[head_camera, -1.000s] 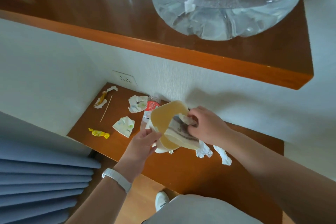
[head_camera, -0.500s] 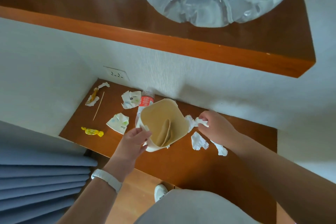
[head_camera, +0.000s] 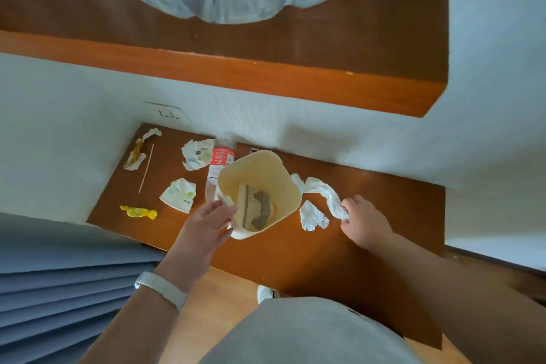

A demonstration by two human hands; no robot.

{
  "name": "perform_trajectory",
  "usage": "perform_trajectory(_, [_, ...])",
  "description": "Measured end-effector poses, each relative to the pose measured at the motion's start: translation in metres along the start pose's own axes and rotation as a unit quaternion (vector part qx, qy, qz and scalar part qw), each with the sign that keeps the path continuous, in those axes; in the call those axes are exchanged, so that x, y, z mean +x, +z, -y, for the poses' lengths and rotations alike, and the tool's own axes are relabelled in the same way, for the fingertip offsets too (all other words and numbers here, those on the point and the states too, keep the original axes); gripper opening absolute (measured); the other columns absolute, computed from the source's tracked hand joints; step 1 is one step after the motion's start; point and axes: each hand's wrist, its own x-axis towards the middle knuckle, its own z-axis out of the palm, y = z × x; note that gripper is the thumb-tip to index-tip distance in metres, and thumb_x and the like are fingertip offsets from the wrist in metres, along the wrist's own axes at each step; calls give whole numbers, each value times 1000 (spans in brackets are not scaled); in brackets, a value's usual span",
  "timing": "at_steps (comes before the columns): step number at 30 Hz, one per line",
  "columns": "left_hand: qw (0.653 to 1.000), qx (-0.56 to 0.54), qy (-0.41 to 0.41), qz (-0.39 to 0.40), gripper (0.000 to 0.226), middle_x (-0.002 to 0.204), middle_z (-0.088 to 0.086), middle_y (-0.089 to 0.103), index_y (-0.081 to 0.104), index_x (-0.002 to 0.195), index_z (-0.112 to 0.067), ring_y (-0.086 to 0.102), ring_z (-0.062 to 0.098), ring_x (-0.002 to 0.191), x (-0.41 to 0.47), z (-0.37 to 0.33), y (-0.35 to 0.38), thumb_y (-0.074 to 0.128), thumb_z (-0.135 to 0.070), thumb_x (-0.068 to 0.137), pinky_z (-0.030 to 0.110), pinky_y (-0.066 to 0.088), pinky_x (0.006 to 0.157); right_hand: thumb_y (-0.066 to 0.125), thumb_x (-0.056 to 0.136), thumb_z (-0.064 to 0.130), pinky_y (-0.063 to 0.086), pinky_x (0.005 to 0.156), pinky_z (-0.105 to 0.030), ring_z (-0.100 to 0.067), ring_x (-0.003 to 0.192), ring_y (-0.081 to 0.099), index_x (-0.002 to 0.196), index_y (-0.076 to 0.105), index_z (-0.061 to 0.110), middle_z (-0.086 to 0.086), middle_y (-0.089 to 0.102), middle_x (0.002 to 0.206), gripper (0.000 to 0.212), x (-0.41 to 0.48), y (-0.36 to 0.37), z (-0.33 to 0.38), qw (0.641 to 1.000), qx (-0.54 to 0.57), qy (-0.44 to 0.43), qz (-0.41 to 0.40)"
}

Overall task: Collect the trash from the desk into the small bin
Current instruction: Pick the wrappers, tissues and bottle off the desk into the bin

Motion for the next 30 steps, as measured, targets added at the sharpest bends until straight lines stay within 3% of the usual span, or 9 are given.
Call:
perform_trajectory(5, [1000,8,4,6,23,124,8,65,58,117,-19,58,24,122,-1,-3,9,64,-23,95,43,45,111,53,95,23,51,73,-24,-12,82,59,123,56,19,10,56,96,28,1,-1,0,999,28,17,2])
perform_trajectory(11, [1000,-1,10,3,15,121,9,64,59,111,-20,58,25,122,0,-5,15,62,-18,96,44,44,112,52,92,21,40,59,-25,-13,69,53,94,57,17,8,52,81,6,-1,-23,3,995,76,14,-70])
perform_trajectory(13, [1000,-1,12,4,14,119,9,64,59,109,-19,58,24,122,0,-4,15,62,-17,96,45,44,112,53,91,20,44,60,-28,-15,69,55,90,56,16,6,54,79,6,-5,-39,9,990,102,12,-97])
perform_trajectory(16, [1000,-6,13,11,14,119,9,64,59,109,-19,56,26,124,1,-2,15,62,-17,96,47,43,113,55,91,19,51,64,-35,-19,70,58,89,58,12,1,58,79,8,-15,-65,20,980,136,5,-143])
perform_trajectory(23, [999,-14,21,36,17,121,9,66,60,112,-19,57,27,125,2,4,12,64,-17,95,48,42,113,62,90,16,49,65,-29,-18,70,57,90,60,15,5,58,78,3,-54,-117,60,948,210,-40,-237])
perform_trajectory(27, [999,-12,25,45,16,122,8,66,61,112,-20,57,26,124,4,5,7,63,-19,96,47,42,114,62,88,14,48,61,-32,-18,70,56,86,56,17,4,56,78,7,-68,-129,81,949,204,-94,-222])
perform_trajectory(30, [998,-8,27,51,19,123,7,65,60,116,-20,56,26,125,6,5,3,62,-22,97,48,41,114,61,89,17,46,61,-25,-11,70,54,87,54,24,12,53,79,10,-68,-126,93,955,176,-131,-200])
